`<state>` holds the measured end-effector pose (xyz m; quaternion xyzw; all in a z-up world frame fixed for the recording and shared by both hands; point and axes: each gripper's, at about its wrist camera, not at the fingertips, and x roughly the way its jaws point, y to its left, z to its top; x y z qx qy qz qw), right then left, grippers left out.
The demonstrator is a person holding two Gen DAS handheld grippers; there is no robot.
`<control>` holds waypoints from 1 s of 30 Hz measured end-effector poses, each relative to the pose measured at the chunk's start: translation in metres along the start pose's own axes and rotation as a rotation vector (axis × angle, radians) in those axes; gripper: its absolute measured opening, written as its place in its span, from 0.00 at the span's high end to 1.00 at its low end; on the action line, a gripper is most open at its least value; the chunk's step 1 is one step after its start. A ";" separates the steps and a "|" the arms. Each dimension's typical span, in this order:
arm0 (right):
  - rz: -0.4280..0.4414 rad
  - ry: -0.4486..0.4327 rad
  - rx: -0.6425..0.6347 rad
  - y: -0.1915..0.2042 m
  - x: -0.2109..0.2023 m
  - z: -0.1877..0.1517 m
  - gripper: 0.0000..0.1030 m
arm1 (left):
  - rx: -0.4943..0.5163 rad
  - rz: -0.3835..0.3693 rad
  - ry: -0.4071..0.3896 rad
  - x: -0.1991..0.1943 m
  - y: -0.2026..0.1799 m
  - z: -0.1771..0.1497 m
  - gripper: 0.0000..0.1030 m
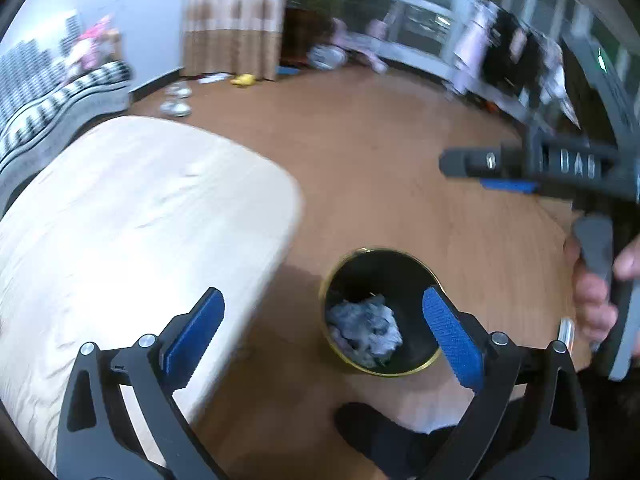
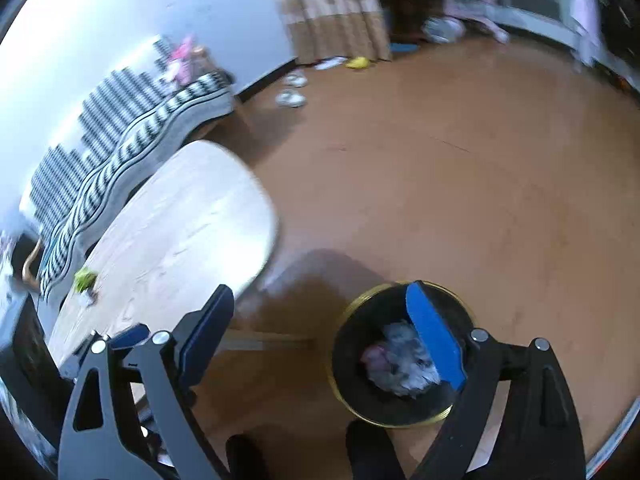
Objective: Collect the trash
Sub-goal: 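Return both tools to the remaining trash on the table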
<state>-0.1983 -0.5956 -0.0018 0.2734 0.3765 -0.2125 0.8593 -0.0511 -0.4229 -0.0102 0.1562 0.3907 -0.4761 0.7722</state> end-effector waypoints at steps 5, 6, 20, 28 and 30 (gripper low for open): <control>0.081 0.001 -0.119 0.064 0.019 0.001 0.17 | -0.119 0.154 -0.080 -0.042 0.064 -0.003 0.06; 0.087 0.006 -0.133 0.075 0.025 0.000 0.17 | -0.134 0.184 -0.092 -0.050 0.077 -0.006 0.06; 0.300 0.162 -0.563 0.352 0.139 -0.036 0.17 | -0.587 0.555 -0.143 -0.152 0.337 -0.088 0.06; 0.419 0.181 -0.929 0.493 0.203 -0.064 0.17 | -0.672 0.587 -0.173 -0.175 0.435 -0.084 0.06; 0.418 0.171 -1.001 0.512 0.215 -0.067 0.17 | -0.599 0.583 -0.137 -0.168 0.450 -0.075 0.06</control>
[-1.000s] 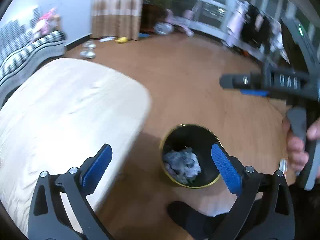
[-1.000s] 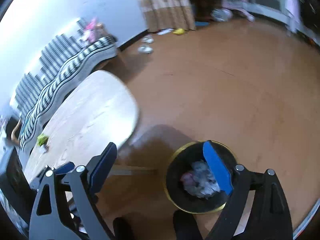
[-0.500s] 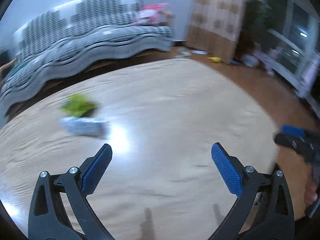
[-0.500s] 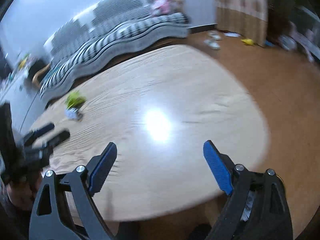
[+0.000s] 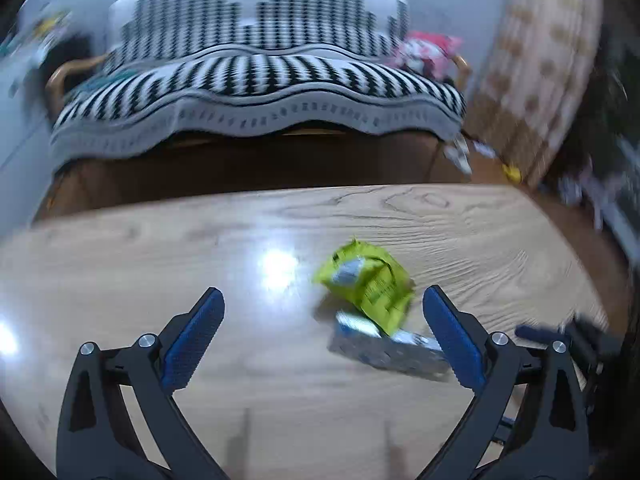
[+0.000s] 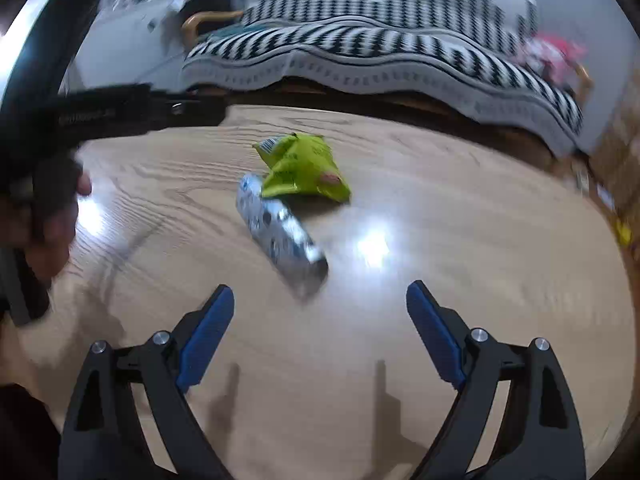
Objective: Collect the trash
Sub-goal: 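Return both tools to the remaining trash on the table, then grasp the yellow-green snack bag with the left tool while the right tool grasps the silver foil strip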
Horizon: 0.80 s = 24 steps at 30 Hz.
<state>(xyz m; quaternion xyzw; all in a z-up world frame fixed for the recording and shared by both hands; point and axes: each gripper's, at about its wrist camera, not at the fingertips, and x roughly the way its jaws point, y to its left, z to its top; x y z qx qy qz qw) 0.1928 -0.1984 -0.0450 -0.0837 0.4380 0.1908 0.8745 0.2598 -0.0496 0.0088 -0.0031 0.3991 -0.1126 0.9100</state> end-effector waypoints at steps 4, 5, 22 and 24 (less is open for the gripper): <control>0.025 0.033 -0.089 0.010 0.040 0.023 0.20 | 0.042 -0.019 0.036 0.035 0.010 0.016 0.06; 0.040 0.048 -0.094 0.010 0.051 0.026 0.24 | 0.031 -0.023 0.049 0.042 0.012 0.018 0.06; 0.117 0.048 -0.037 0.014 -0.030 -0.061 0.80 | 0.137 -0.039 0.105 0.100 -0.046 0.014 0.06; 0.104 0.058 -0.027 0.015 -0.047 -0.080 0.80 | 0.152 0.000 0.109 0.107 -0.051 0.014 0.06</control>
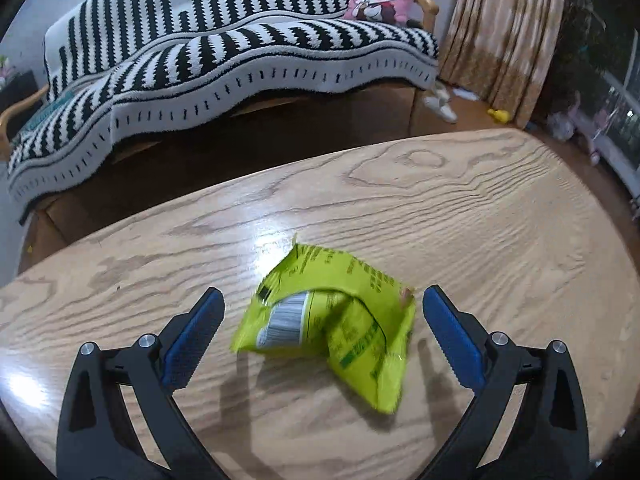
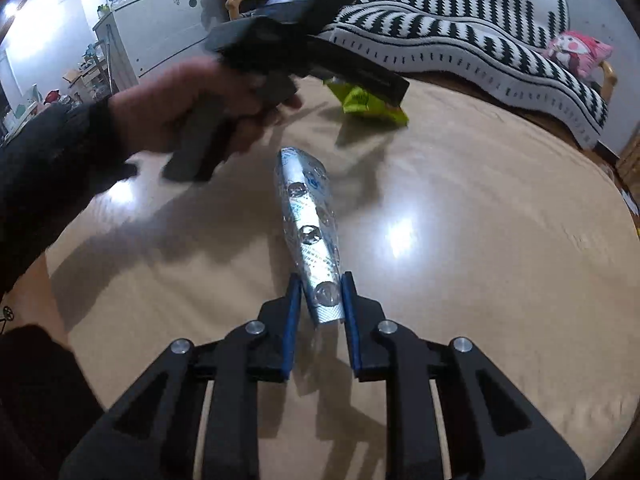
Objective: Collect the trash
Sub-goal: 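Grasp the yellow-green snack bag with the left tool while the right tool grasps the silver foil strip, then carry the snack bag and foil strip over the black bin and open both tools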
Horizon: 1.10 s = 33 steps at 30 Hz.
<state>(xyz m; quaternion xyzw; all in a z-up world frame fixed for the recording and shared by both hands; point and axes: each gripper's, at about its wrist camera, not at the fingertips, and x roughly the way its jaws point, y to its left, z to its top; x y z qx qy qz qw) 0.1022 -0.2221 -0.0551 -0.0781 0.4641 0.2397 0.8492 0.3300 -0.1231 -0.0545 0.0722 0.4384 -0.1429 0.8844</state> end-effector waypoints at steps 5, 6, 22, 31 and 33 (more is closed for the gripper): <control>-0.061 -0.019 0.089 -0.010 -0.051 -0.052 0.80 | 0.065 0.050 0.006 0.009 -0.010 -0.003 0.24; -0.075 -0.024 0.114 -0.014 -0.059 -0.059 0.80 | 0.072 0.059 0.005 0.007 -0.012 -0.005 0.26; -0.440 -0.142 0.628 -0.123 -0.224 -0.260 0.80 | 0.226 -0.150 -0.136 -0.160 -0.218 -0.097 0.45; -0.555 -0.080 0.971 -0.180 -0.278 -0.404 0.80 | 0.369 -0.447 -0.080 -0.204 -0.418 -0.176 0.45; -0.540 -0.038 1.035 -0.191 -0.273 -0.431 0.80 | 0.387 -0.491 -0.040 -0.200 -0.447 -0.195 0.45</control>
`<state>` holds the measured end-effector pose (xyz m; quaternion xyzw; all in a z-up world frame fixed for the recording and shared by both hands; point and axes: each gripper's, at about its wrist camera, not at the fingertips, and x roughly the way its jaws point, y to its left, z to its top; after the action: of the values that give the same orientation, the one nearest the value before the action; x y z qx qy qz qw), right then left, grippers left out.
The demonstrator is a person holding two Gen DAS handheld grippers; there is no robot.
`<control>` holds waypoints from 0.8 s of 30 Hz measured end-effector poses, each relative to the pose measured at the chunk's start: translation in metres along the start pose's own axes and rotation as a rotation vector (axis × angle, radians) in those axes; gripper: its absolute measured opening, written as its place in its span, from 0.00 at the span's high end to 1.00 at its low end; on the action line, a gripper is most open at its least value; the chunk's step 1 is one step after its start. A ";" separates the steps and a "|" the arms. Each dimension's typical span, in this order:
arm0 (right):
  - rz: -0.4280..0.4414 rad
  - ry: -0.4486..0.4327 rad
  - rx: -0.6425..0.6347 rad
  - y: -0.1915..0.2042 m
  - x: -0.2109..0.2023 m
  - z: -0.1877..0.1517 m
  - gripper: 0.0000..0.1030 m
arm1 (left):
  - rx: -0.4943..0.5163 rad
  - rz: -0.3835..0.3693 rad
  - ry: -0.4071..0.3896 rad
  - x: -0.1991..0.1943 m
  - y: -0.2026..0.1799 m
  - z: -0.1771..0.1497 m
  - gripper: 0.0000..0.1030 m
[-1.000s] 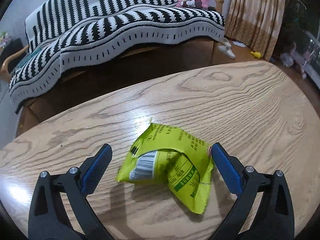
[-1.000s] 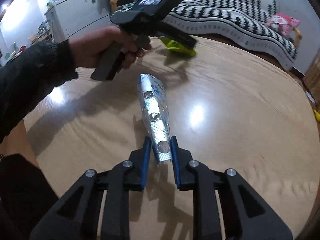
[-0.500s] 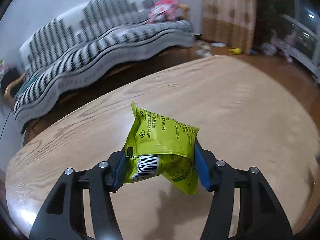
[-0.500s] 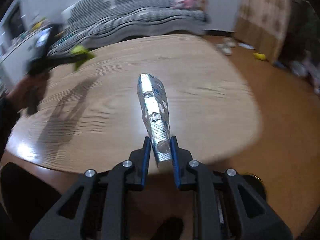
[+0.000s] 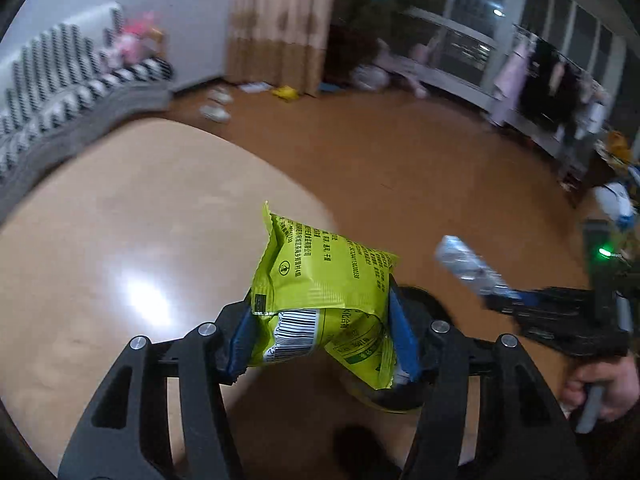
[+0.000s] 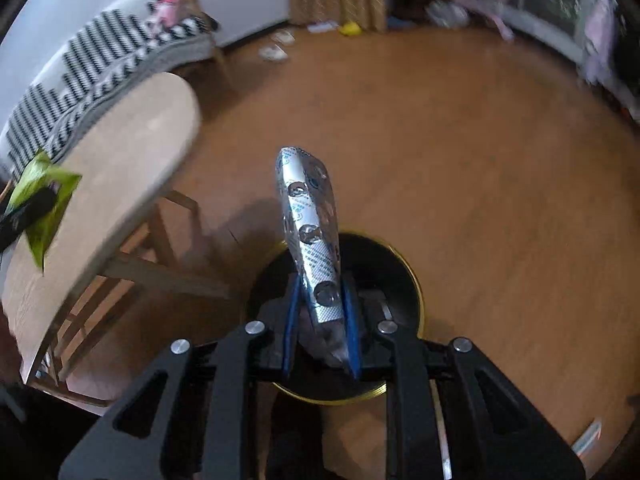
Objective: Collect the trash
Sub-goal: 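Carry the snack bag and foil strip over the black bin and open both tools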
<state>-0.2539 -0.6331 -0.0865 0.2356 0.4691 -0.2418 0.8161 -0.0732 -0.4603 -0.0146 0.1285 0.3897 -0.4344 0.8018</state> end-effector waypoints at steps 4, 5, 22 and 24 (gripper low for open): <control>-0.009 0.075 0.030 -0.022 0.021 -0.010 0.80 | 0.052 -0.043 0.082 0.038 -0.040 -0.022 0.45; -0.003 0.091 0.030 -0.020 0.026 -0.011 0.80 | 0.058 -0.052 0.095 0.045 -0.043 -0.024 0.45; 0.051 0.142 0.022 -0.024 0.044 -0.008 0.68 | 0.111 -0.038 0.142 0.088 -0.046 -0.029 0.45; 0.047 0.132 0.025 -0.025 0.041 -0.008 0.58 | 0.112 -0.037 0.145 0.090 -0.046 -0.028 0.45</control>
<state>-0.2560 -0.6547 -0.1300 0.2722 0.5131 -0.2127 0.7858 -0.0960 -0.5261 -0.0940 0.1969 0.4240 -0.4599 0.7550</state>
